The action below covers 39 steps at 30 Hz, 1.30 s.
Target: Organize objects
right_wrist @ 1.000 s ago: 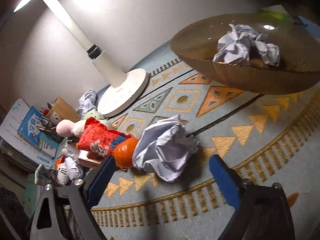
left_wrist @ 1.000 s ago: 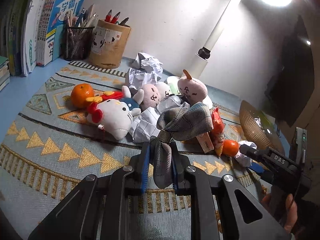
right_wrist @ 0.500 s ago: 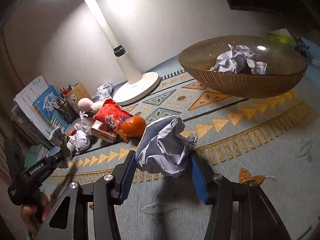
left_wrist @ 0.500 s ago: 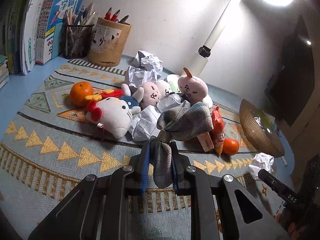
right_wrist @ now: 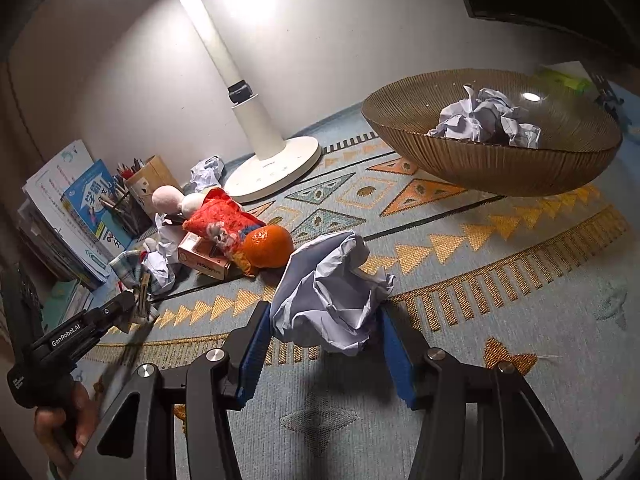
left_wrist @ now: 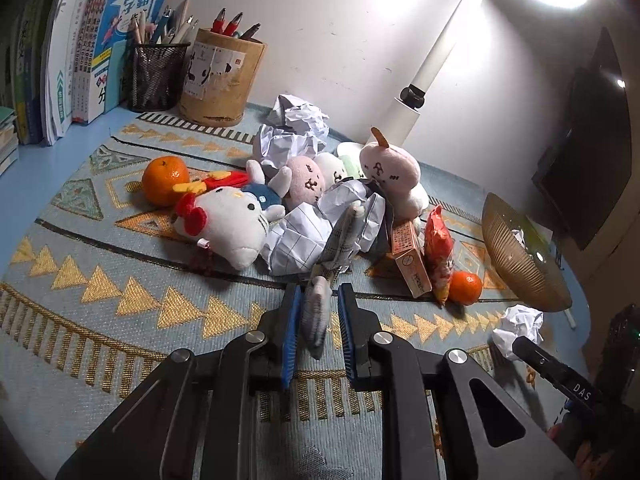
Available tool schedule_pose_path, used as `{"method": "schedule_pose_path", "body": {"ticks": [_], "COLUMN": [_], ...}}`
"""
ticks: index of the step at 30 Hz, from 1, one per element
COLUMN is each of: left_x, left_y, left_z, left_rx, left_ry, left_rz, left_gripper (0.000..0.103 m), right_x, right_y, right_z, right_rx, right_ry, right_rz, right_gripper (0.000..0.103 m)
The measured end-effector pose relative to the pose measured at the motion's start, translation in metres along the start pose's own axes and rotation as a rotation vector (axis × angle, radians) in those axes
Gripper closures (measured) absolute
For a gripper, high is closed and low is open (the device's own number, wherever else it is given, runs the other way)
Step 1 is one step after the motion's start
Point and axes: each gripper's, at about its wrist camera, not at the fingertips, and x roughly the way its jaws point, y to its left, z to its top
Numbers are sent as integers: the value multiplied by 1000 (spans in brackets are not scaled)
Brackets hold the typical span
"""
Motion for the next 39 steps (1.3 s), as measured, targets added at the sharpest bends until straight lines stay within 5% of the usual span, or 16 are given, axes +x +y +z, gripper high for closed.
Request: {"method": "schedule_pose_path", "body": {"ticks": [26,28,30,33,39], "left_x": [-5,-1,9,28,37], "left_y": [-15,-13,-8,-10,-40], "left_z": [-4,-3,-3,-2,-2], "left_rx": [85,71,38,45,208], "left_ry": [-24,-7,47,149,155], "left_rz": [-70,-52,-16,-2,2], "left_gripper": [87,87,70,69,74], "right_x": [1,0,0,0,1], "right_y": [2,1,0,0,1], "right_z": [0,0,0,0,0], "right_rx": [-4,0,4,3,0], "right_ry": [5,0,-3,1,10], "right_rz": [34,35,30,28,28], "right_gripper": [51,51,51,51,50]}}
